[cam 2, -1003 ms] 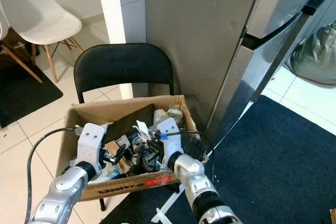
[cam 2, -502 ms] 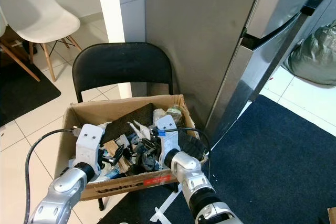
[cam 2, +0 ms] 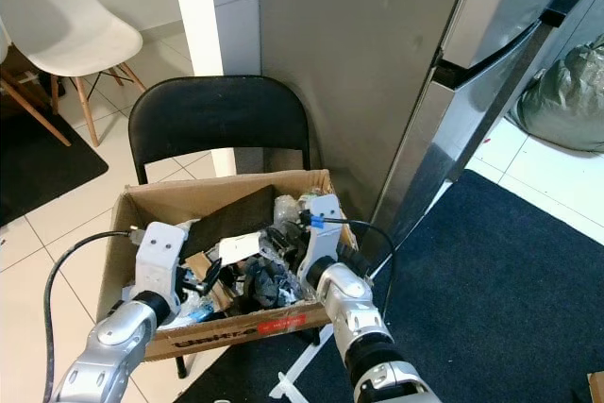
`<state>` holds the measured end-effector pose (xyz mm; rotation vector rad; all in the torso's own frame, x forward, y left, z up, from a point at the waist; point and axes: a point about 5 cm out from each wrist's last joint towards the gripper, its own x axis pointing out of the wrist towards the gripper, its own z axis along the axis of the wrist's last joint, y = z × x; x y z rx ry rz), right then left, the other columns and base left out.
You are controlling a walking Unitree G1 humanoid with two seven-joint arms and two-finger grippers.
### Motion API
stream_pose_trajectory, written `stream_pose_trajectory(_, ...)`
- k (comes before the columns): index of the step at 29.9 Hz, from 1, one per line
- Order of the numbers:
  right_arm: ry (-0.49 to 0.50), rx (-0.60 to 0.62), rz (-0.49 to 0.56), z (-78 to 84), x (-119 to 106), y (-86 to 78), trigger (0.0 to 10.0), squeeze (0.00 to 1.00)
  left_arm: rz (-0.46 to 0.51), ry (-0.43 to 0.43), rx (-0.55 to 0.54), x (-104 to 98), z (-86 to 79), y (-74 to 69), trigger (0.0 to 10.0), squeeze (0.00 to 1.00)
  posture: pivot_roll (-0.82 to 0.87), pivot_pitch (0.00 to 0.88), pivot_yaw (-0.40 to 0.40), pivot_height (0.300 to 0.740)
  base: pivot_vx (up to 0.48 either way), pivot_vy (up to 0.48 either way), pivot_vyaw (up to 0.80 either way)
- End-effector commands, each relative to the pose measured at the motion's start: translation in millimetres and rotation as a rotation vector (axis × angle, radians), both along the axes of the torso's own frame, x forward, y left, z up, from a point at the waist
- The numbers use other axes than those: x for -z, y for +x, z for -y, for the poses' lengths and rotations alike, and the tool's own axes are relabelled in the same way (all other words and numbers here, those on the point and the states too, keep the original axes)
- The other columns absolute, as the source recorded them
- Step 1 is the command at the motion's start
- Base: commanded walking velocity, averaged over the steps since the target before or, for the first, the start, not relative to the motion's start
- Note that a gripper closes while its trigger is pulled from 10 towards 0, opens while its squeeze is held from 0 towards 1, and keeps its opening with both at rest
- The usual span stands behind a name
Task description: Picking trash to rubbish bin
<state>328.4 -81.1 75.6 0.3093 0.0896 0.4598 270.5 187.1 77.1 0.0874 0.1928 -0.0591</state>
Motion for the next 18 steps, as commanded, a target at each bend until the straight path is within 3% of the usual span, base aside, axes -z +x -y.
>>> stream_pose_trajectory(1, -0.003, 0.149, 0.001, 35.9, 6.3, -4.1, 10.0, 0.0, 0.036, -0.064, -0.126, -3.7, -11.7, 1.3, 10.0, 0.0, 0.09, 0.11, -0.074, 0.74, 0.0, 0.0, 0.0)
stream_pose_trajectory(2, -0.003, 0.149, 0.001, 35.9, 6.3, -4.1, 10.0, 0.0, 0.036, -0.064, -0.126, -3.7, -11.7, 1.3, 10.0, 0.0, 0.09, 0.11, -0.074, 0.74, 0.0, 0.0, 0.0)
stream_pose_trajectory(4, -0.031, 0.238, 0.013, 65.0, 8.4, -11.2, 10.0, 0.0, 0.041, -0.087, -0.188, -4.3, -19.2, 1.0, 10.0, 0.0, 0.08, 0.107, -0.065, 0.74, 0.0, 0.0, 0.0)
stream_pose_trajectory(6, -0.046, 0.282, 0.028, 79.2, 7.8, -17.8, 10.0, 0.0, 0.047, -0.098, -0.197, -5.3, -16.5, 0.7, 10.0, 0.0, 0.08, 0.107, -0.06, 0.74, 0.0, 0.0, 0.0)
stream_pose_trajectory(8, -0.046, 0.282, 0.028, 79.2, 7.8, -17.8, 10.0, 0.0, 0.047, -0.098, -0.197, -5.3, -16.5, 0.7, 10.0, 0.0, 0.08, 0.107, -0.06, 0.74, 0.0, 0.0, 0.0)
stream_pose_trajectory(10, -0.033, 0.299, 0.031, 80.1, 7.2, -22.0, 10.0, 0.0, 0.067, -0.105, -0.157, -8.7, -3.8, 0.8, 10.0, 0.0, 0.07, 0.104, -0.054, 0.74, 0.0, 0.0, 0.0)
stream_pose_trajectory(18, -0.055, 0.256, 0.037, 67.2, 7.5, -24.2, 10.0, 0.0, 0.075, -0.091, -0.14, -9.2, -4.3, -1.2, 10.0, 0.0, 0.08, 0.103, -0.058, 0.74, 0.0, 0.0, 0.0)
